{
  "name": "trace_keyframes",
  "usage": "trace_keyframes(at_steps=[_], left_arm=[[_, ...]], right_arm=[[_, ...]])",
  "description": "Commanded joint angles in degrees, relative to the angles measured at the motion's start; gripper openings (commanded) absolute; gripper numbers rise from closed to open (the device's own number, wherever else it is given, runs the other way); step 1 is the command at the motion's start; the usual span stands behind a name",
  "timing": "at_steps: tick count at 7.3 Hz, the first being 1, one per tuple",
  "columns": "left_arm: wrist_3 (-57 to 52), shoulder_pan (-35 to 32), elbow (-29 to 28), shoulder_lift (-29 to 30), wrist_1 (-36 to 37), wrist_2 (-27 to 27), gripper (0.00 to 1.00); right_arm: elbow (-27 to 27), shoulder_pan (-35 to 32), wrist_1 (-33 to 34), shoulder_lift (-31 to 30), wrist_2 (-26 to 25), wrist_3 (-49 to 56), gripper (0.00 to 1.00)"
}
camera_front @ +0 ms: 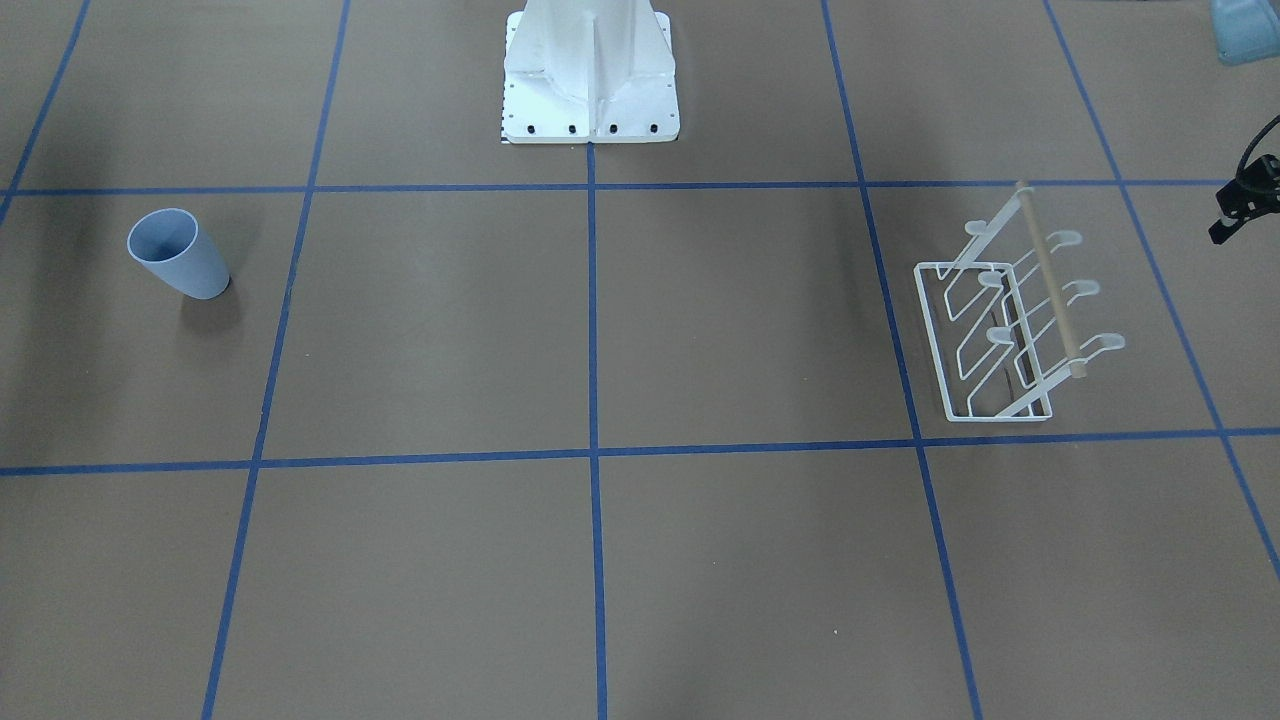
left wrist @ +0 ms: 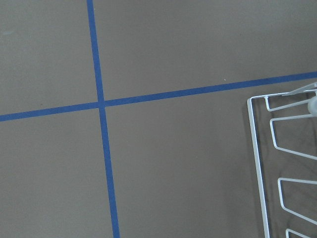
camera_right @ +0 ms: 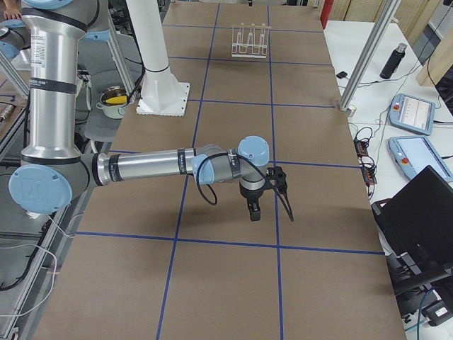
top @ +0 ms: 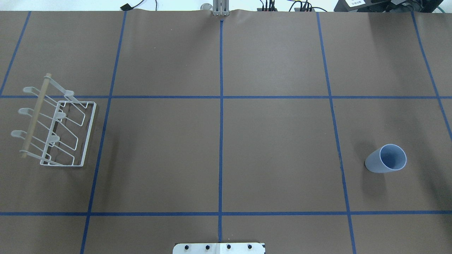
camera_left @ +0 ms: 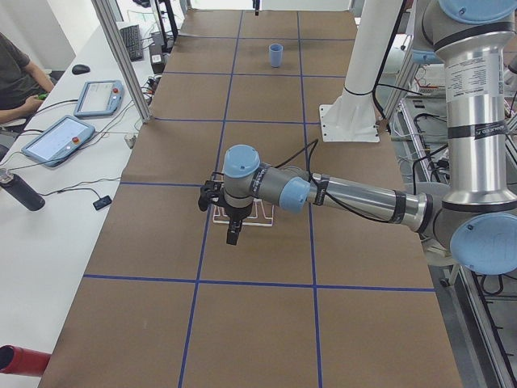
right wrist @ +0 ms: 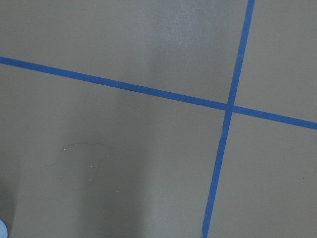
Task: Hang cup on cup holder
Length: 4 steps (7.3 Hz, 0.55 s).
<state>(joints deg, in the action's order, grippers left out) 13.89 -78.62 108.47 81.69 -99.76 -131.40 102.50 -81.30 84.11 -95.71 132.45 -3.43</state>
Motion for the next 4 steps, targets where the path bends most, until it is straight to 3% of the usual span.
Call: trace_keyframes(at_steps=[1, 4], left_arm=[[-1.0, 0.0, 0.2, -2.0, -3.5, 0.2, 0.98], [-0.3, -0.2, -0.3, -2.5, -3.4, -0.2, 0.98]], right_arm=[[0.1, 0.0, -0.1, 0.1, 0.0, 0.2, 1.0], [0.0, 0.0, 0.0, 0.1, 0.1, 0.0, 1.0]])
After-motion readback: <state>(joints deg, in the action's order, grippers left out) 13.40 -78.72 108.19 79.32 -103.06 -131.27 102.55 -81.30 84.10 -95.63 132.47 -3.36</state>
